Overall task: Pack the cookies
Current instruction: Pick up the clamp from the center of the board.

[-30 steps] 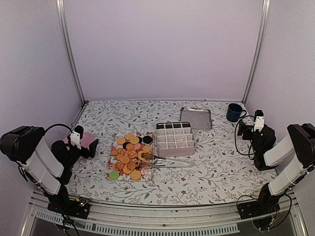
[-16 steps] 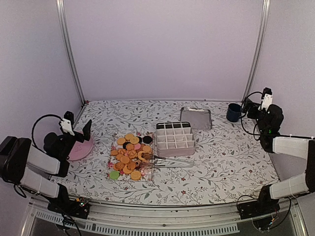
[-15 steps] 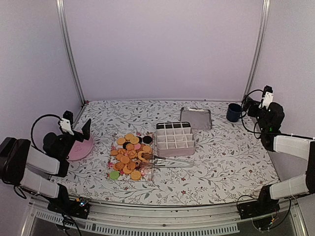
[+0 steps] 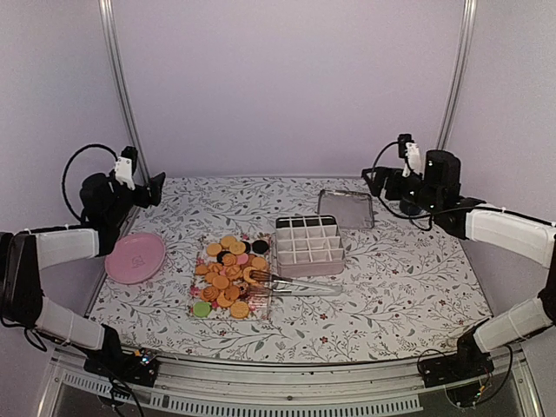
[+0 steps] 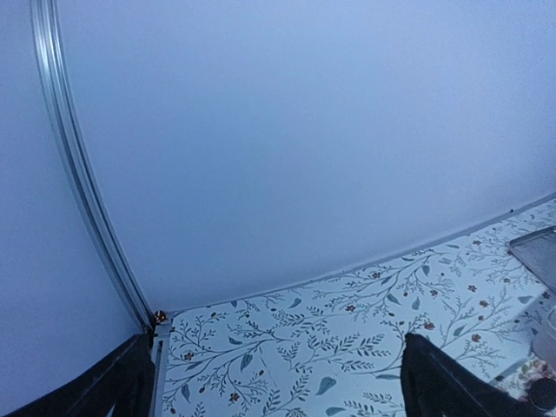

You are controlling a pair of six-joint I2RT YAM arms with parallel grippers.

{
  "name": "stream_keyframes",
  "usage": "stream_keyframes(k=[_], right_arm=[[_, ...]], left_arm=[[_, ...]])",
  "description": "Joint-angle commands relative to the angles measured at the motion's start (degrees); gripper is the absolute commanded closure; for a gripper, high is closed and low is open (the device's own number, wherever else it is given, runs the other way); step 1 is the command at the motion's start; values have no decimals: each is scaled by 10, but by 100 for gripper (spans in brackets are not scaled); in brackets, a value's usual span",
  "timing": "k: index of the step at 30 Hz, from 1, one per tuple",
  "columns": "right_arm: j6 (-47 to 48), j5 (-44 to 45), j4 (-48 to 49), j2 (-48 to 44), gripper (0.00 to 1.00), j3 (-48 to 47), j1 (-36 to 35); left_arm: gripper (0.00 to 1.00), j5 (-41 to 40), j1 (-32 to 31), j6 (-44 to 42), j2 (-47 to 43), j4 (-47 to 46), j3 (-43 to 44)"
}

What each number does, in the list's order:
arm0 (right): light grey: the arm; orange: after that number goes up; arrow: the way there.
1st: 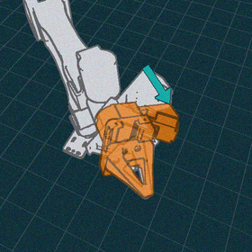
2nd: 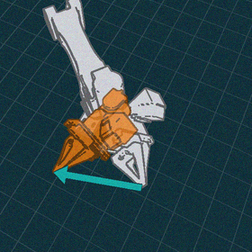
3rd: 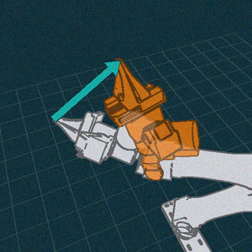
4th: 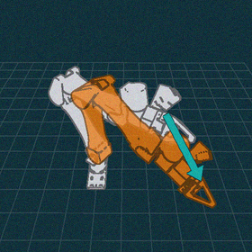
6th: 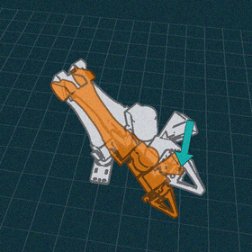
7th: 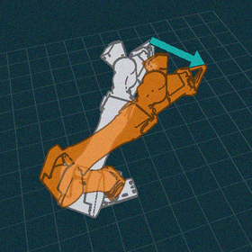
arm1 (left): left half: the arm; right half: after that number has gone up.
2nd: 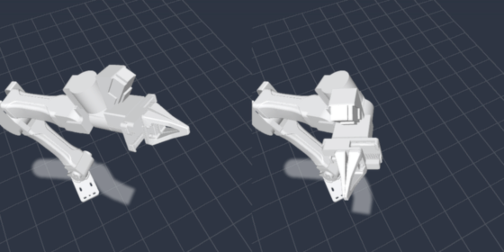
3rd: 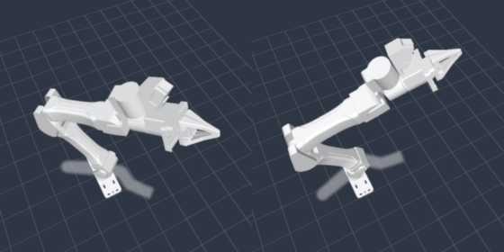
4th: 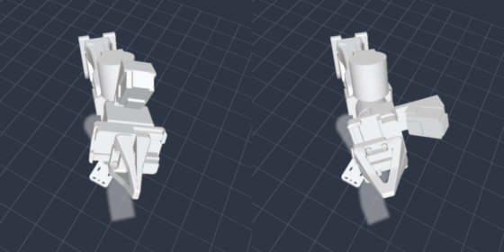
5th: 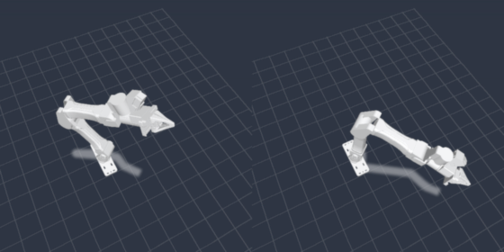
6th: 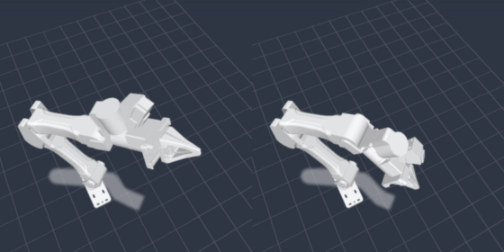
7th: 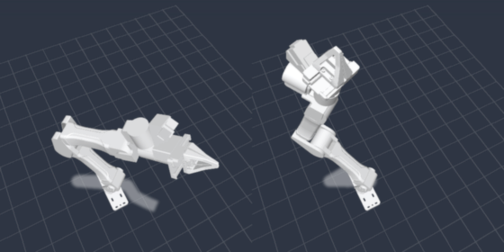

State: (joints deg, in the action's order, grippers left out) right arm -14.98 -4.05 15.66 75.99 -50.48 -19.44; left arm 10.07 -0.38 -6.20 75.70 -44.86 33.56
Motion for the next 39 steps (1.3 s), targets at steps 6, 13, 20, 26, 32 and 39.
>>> stream_keyframes(k=[6, 13, 20, 26, 32, 39], right_arm=[[118, -68, -164, 84, 3, -61, -194], [139, -107, -196, 167, 26, -91, -280], [161, -153, -236, 233, 41, -103, -301], [185, -175, -262, 259, 48, -121, -303], [203, -177, -271, 293, 51, -139, -304], [231, -146, -284, 317, 58, -166, -306]], left_arm=[[0, 44, -12, -72, -28, 502, 164], [1, 73, -10, -98, -49, 621, 163], [1, 159, -15, -133, -84, 691, 162], [1, 170, -31, -179, -77, 740, 184], [1, 174, -54, -184, -66, 752, 187], [2, 199, -67, -186, -60, 768, 194]])
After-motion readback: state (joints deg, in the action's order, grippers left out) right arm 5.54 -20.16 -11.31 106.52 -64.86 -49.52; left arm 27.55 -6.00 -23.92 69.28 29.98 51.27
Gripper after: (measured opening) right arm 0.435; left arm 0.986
